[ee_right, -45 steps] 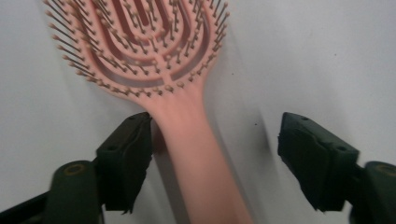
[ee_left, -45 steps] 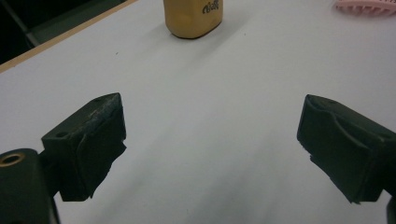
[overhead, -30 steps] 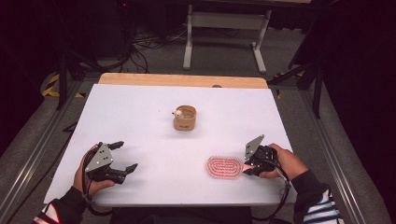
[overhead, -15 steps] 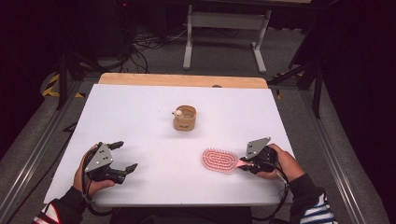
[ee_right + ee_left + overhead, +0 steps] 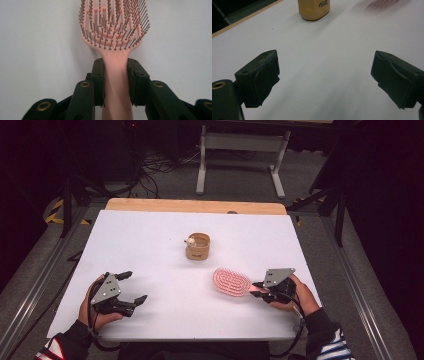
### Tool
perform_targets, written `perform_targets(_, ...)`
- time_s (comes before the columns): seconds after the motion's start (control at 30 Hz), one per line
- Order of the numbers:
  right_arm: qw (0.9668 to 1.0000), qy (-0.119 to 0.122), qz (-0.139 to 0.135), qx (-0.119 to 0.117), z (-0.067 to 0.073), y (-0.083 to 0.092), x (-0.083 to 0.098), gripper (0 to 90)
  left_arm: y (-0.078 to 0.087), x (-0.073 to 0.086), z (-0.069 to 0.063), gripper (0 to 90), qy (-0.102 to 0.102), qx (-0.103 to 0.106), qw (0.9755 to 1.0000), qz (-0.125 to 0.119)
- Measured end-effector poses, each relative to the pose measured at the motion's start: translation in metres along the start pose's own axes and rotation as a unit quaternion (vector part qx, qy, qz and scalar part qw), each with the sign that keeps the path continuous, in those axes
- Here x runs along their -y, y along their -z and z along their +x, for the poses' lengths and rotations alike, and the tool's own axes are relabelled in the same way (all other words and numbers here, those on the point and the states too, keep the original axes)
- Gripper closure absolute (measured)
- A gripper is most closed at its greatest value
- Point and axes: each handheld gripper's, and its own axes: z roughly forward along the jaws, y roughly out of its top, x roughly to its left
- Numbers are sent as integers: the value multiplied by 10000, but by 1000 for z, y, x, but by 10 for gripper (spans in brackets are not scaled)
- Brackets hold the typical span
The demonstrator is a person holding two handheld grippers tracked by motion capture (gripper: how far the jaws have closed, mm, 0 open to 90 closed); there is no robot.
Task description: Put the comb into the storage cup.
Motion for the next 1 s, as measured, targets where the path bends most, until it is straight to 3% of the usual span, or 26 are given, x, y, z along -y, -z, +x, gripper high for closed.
perform_targets(0.03,9996,-121,-214,109,0,0,0,698,0,0,0,92,7,-4,10000,-6)
perform_targets(0.13,9994,-168,-290,103,0,-1,-1,699,0,0,0,92,0,-9,10000,-6)
perform_targets(0.17,9990,-185,-336,242,1,-3,-2,699,0,0,0,91,4,-8,10000,-14)
perform_targets(0.43,9956,-337,-693,541,3,-5,-7,699,0,-1,0,91,27,-11,10000,-22)
perform_targets(0.57,9912,-502,-934,793,4,-3,-9,699,0,-1,1,91,49,-8,10000,-21)
perform_targets(0.67,9861,-669,-1161,979,3,-1,-11,699,-1,-1,1,91,57,7,10000,-43)
perform_targets(0.77,9827,-701,-1268,1151,4,1,-14,699,-2,-2,1,91,69,21,9999,-69)
perform_targets(0.83,9821,-702,-1316,1152,4,1,-15,699,-3,-2,1,91,58,24,10000,-53)
perform_targets(0.87,9799,-742,-1424,1184,6,1,-18,699,-3,-3,1,92,48,32,10000,-64)
perform_targets(0.93,9799,-722,-1440,1179,6,1,-19,698,-3,-4,1,91,39,36,10000,-62)
perform_targets(1.0,9772,-725,-1544,1267,9,-1,-24,699,-3,-5,0,92,43,37,9999,-84)
